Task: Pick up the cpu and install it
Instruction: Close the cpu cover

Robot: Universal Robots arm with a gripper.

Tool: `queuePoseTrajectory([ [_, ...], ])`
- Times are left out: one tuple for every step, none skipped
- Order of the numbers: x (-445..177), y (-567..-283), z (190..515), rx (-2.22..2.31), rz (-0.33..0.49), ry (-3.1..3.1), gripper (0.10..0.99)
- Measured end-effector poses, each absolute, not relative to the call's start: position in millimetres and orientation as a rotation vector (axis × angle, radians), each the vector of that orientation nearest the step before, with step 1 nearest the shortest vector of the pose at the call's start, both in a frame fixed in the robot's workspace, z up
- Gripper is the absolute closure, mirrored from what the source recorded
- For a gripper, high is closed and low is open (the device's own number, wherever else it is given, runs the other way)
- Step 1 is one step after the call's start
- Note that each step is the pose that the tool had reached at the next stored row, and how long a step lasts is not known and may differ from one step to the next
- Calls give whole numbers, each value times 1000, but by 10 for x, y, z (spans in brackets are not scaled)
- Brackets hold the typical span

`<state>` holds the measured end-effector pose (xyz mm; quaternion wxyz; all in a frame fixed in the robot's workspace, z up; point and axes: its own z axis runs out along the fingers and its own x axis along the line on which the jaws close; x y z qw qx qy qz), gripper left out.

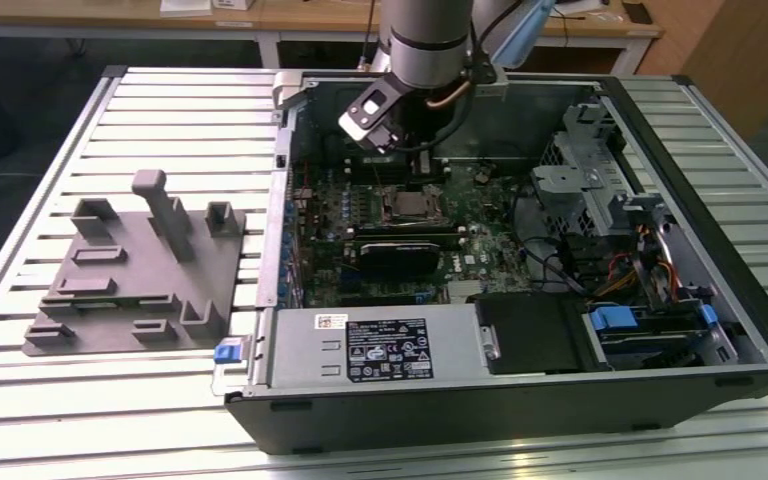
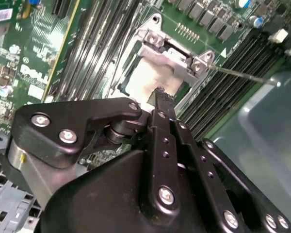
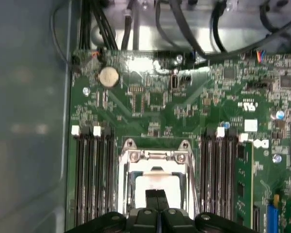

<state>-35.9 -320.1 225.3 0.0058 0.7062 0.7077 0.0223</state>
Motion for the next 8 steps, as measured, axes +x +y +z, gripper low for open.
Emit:
queuePoseTrajectory([
  [-371,-3201,2241,2210,70,2215,980],
  [-384,-3202,2227,2210,70,2215,980],
  [-400,-3202,2212,2210,70,2215,980],
  [-421,-3202,2196,2210,70,2215,980],
  [-445,-3201,2180,2210,70,2215,980],
  [-468,-3201,2162,2210,70,2215,980],
  [-488,-3201,2148,2210,70,2215,980],
  [-504,-3200,2136,2210,70,2215,980],
])
